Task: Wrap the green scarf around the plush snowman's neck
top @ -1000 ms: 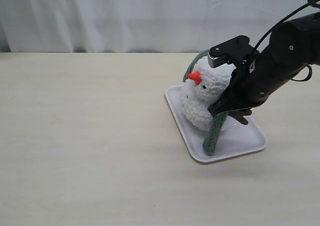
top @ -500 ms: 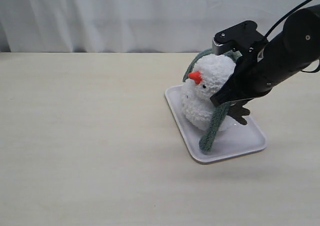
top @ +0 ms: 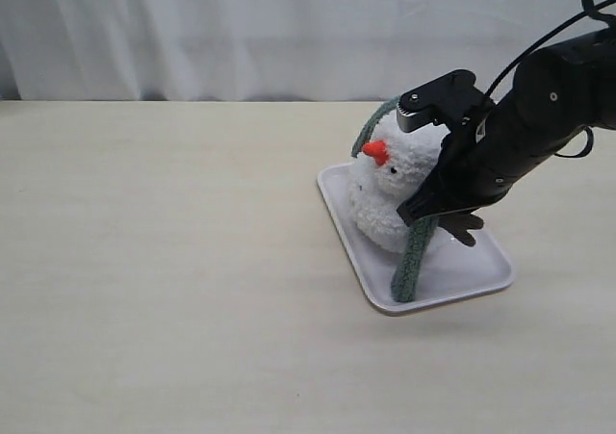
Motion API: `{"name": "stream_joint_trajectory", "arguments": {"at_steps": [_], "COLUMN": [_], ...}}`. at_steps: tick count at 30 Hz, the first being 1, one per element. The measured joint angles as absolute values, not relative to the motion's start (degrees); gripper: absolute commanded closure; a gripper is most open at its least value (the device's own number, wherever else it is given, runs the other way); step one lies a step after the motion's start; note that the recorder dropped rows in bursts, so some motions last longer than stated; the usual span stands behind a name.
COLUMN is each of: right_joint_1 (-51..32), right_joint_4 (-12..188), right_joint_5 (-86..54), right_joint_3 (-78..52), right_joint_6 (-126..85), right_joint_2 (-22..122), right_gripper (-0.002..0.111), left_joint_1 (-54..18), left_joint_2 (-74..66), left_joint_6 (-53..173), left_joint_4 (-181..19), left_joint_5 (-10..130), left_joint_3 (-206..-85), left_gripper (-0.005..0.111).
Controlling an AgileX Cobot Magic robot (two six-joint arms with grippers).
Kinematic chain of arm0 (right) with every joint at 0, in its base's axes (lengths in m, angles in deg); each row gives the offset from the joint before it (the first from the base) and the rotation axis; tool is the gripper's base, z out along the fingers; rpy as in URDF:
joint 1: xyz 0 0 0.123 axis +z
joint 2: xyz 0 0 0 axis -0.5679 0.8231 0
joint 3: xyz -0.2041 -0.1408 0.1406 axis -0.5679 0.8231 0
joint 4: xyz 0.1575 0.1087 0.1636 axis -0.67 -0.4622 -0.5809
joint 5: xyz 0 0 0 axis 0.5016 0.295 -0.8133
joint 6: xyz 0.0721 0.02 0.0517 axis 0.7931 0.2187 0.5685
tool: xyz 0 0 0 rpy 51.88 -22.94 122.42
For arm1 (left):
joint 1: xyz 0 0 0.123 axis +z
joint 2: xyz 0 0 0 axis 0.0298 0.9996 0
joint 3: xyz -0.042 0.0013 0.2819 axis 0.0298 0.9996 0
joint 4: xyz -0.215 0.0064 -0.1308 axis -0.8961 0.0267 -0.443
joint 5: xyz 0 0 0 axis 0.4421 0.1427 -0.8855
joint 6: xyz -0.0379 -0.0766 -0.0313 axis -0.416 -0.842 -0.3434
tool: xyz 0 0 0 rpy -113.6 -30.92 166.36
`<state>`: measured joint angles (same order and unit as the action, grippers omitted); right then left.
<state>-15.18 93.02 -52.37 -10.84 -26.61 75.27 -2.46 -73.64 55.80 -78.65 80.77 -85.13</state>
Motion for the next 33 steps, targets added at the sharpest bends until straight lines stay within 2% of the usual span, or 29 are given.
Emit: {"name": "stream_joint_trajectory", "arguments": {"at_steps": [10,14,20,25,27,29,33], "right_joint_1": [-15.18,-15.18,-15.18,-15.18,-15.18,-15.18,-15.18], "right_joint_4": [93.02,93.02,90.52,89.85,89.8,89.8,89.8], "right_joint_5": [-52.23,-52.23,-52.33,-51.88,-50.92,-48.77,-43.6], "right_joint_3": [-10.84,-10.84,-10.84,-10.84,-10.84,-10.84,-10.84], "right_joint_6": [-26.47,-26.47,-26.47,-26.47,-26.47,-26.47,-25.93], "right_joint_2": [75.27,73.12,69.82,67.36,66.85,66.61,66.61], "right_gripper": [0.104,0.097,0.073,0.035,0.024,0.02,0.019], "left_joint_1": [-2.46,-2.46,-2.46,-2.46,-2.46,-2.46,-2.46], "left_joint_2": [-73.64,-73.64,-73.64,-73.64,-73.64,-73.64,-73.64], "left_joint_6": [55.8,55.8,55.8,55.8,55.8,55.8,55.8], "left_joint_4": [-78.65,-78.65,-78.65,-78.65,-78.65,-78.65,-78.65], "left_joint_5": [80.77,80.77,80.77,80.77,80.77,80.77,80.77], "left_joint_3": [-85.13,-85.13,-85.13,-85.13,-85.13,-85.13,-85.13], "left_gripper": [0.107,0.107,0.107,0.107,0.107,0.107,0.107]}}
